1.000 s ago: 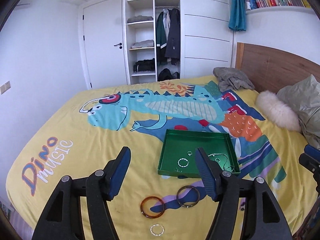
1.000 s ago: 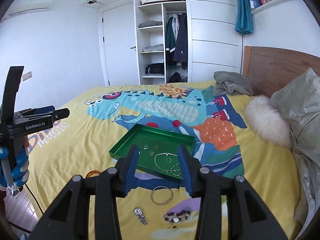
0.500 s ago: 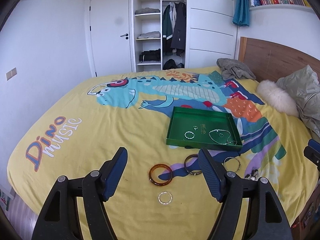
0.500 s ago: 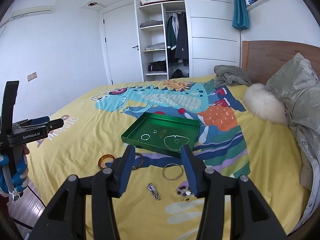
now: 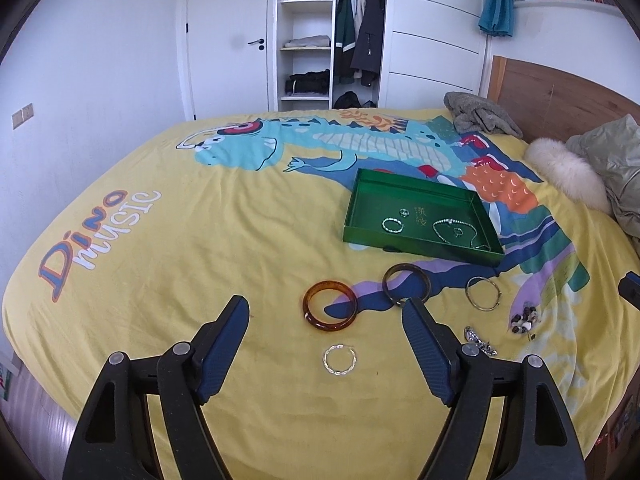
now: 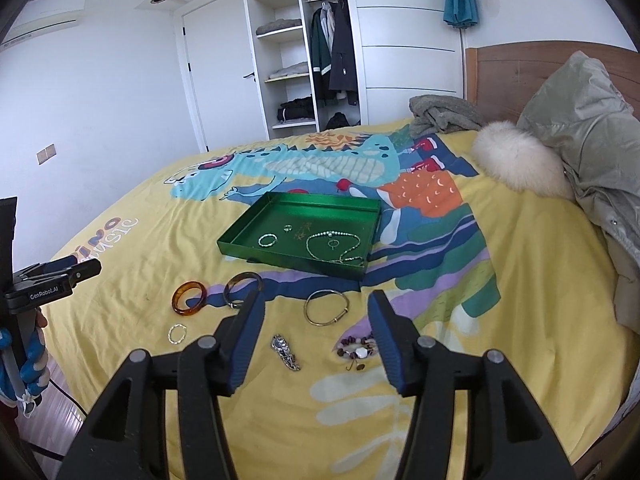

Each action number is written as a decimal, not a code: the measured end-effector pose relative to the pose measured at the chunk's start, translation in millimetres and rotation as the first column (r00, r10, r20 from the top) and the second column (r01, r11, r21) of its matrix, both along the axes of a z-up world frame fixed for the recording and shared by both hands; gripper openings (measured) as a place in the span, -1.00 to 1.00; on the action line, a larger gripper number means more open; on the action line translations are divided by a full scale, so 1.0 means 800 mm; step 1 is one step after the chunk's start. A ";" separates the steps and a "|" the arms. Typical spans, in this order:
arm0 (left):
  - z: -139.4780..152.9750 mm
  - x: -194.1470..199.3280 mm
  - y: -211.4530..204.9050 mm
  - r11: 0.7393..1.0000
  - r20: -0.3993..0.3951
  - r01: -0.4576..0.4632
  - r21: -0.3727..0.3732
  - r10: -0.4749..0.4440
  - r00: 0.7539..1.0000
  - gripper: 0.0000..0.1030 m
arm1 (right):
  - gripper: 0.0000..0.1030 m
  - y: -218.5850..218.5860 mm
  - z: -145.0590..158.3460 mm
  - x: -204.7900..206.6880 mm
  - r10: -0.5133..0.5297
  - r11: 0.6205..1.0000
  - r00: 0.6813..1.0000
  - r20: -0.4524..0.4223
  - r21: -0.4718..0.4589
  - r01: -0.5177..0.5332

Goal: Organize jewelry
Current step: 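Withdraw both tools from the tray toward the remaining jewelry, then grasp the twisted silver hoop with the left tool while the right tool grasps the silver watch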

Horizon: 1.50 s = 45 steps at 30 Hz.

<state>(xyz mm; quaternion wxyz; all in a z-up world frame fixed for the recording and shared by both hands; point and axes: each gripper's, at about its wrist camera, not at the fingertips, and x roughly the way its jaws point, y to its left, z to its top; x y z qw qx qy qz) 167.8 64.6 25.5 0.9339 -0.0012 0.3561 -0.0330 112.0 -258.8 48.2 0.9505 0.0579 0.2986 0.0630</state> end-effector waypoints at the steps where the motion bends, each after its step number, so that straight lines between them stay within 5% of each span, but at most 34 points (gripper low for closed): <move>1: -0.007 0.000 0.003 1.000 -0.007 -0.002 -0.003 0.002 1.000 0.52 | 0.02 -0.003 -0.005 0.001 -0.003 1.000 1.000 -0.007 0.002 0.003; 24: -0.150 0.039 -0.010 0.998 -0.140 0.055 -0.003 -0.055 0.989 0.52 | 0.14 -0.043 -0.136 0.062 -0.029 0.998 0.990 -0.141 0.051 0.036; 39: -0.198 0.064 -0.013 0.998 -0.166 0.069 0.002 -0.068 0.984 0.52 | 0.13 0.036 -0.184 0.093 0.227 0.973 0.960 -0.161 0.083 -0.216; 45: -0.211 0.069 -0.017 0.996 -0.175 0.093 0.005 -0.090 0.980 0.32 | 0.06 0.065 -0.206 0.116 0.287 0.958 0.936 -0.202 0.073 -0.278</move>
